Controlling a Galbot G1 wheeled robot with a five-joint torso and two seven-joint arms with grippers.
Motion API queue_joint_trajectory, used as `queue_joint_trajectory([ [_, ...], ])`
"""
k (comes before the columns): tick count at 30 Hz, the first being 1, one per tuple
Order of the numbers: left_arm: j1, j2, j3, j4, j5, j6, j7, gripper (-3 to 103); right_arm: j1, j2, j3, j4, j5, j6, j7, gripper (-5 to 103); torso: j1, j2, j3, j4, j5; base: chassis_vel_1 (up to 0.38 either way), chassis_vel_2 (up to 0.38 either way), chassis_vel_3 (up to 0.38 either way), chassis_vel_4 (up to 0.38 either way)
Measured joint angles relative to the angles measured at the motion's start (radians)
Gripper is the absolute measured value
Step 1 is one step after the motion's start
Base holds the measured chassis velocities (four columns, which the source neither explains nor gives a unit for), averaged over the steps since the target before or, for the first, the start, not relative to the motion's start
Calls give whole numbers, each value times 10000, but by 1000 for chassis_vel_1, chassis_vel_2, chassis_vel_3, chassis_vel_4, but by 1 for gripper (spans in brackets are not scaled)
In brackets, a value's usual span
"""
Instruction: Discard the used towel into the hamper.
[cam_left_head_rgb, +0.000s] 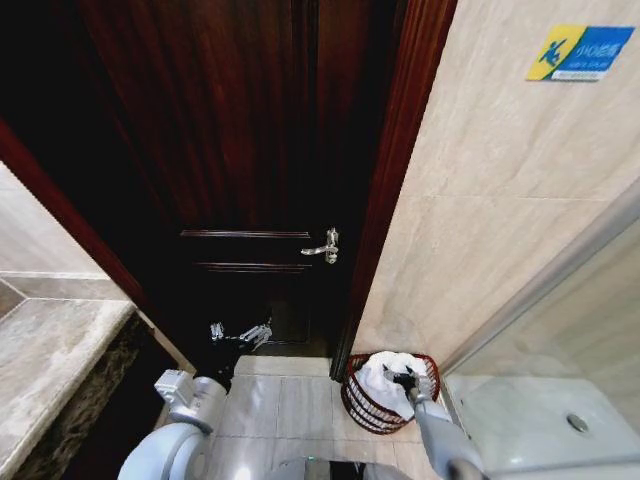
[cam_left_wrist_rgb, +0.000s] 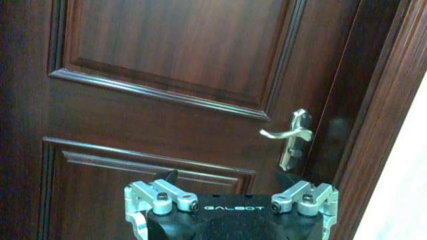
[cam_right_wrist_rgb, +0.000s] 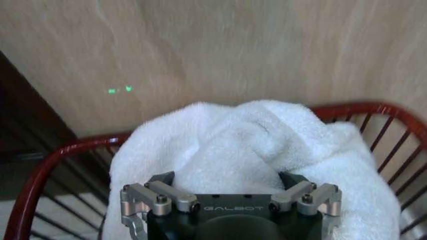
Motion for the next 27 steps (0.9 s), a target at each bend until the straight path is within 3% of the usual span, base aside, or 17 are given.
queue_joint_trajectory([
  [10, 0, 0, 0, 0, 0, 0, 0, 99, 908, 46, 128, -1420, 41, -1305, 173, 100, 0, 0, -1, 2, 1, 0, 0, 0, 0],
  [13, 0, 0, 0, 0, 0, 0, 0, 99, 1079, -36, 145, -1580, -487, -1693, 326, 100, 0, 0, 0, 4, 4, 0, 0, 0, 0],
  [20, 0, -1, 0, 0, 0, 0, 0, 99, 1276, -312, 133, -1649, -1006, -2144, 622, 100, 0, 0, 0, 3, 2, 0, 0, 0, 0],
  [27, 0, 1, 0, 0, 0, 0, 0, 99, 735, -156, 57, -784, -1120, -2072, 749, 100, 0, 0, 0, 3, 2, 0, 0, 0, 0],
])
